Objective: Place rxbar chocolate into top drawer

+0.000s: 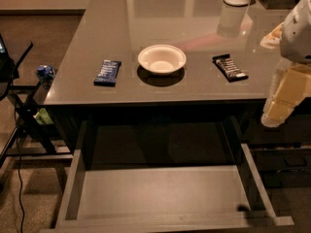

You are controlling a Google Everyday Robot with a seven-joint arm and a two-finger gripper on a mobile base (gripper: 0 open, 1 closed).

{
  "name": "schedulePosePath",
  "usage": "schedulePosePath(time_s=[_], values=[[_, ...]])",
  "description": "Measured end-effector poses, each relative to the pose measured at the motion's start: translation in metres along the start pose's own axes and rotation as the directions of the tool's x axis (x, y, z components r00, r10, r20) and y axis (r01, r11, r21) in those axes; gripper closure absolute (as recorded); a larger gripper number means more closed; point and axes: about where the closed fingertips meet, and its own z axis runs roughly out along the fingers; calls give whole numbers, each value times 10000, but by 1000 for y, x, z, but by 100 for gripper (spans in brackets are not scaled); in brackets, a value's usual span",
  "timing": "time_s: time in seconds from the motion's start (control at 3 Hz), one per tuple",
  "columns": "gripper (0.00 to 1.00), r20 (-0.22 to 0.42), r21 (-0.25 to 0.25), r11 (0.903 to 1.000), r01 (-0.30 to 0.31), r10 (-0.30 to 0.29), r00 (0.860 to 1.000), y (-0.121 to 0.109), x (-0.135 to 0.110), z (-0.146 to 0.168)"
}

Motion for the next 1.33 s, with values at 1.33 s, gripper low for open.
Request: schedulePosePath(time_s=[1.33], values=[[0, -841, 1087, 9878, -1120, 1214, 9890, -16, -3, -3]])
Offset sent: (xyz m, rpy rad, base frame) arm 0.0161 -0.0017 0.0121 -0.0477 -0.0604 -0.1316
